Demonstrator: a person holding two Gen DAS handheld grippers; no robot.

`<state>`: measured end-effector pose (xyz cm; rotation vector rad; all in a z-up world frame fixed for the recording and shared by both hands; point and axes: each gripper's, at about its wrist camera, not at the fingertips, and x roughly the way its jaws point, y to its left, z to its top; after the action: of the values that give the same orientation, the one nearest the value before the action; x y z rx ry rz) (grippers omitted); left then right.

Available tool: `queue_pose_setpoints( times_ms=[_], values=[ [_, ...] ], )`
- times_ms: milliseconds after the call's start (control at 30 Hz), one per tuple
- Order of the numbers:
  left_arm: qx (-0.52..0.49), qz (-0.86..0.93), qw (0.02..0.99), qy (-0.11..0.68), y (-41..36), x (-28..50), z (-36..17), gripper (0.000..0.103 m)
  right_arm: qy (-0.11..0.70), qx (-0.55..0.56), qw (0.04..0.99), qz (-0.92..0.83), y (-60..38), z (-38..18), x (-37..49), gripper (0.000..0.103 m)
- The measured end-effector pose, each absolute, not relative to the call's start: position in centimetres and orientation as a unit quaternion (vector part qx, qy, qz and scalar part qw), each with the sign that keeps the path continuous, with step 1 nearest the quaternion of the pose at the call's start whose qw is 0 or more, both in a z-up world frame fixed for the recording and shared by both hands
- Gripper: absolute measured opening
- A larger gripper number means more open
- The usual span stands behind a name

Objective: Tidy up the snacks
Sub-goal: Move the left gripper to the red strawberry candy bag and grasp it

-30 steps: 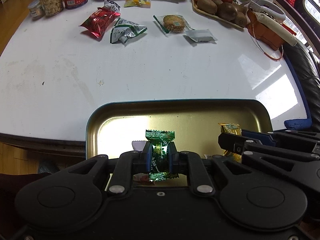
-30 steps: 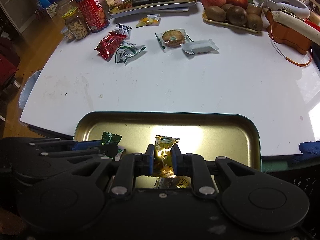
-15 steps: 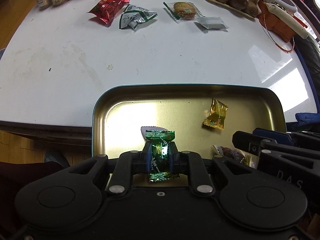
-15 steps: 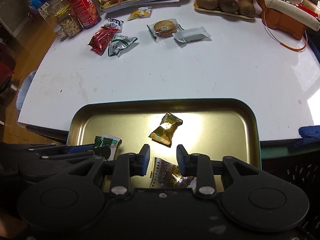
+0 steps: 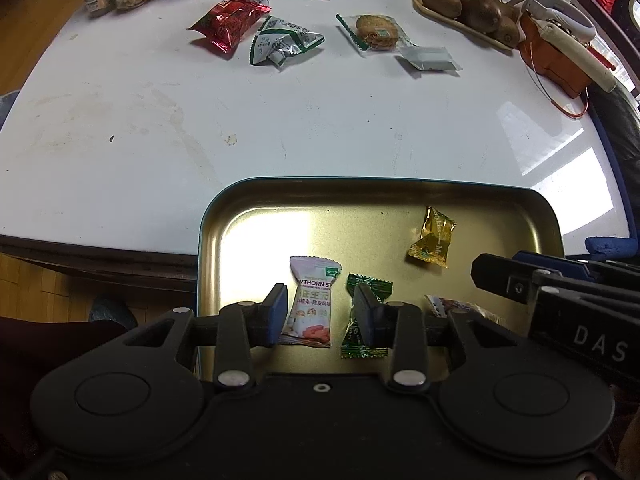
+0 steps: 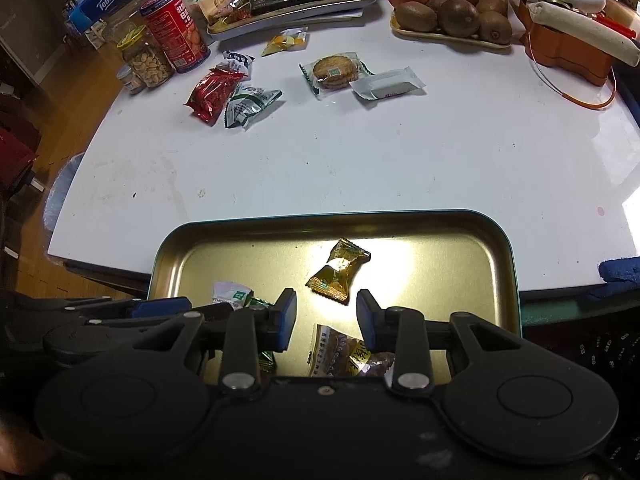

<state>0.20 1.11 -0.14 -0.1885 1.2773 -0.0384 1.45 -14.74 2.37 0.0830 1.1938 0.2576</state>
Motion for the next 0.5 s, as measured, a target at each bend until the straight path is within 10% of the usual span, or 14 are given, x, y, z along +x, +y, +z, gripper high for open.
queue_pose_setpoints(
  times_ms=[500],
  values=[
    [-0.128,0.029,0.820,0.557,11.8,8.9,2.0,0.056,0.542,0.108,0.825,0.116,-14.0,3.4,10.3,0.048]
  ],
)
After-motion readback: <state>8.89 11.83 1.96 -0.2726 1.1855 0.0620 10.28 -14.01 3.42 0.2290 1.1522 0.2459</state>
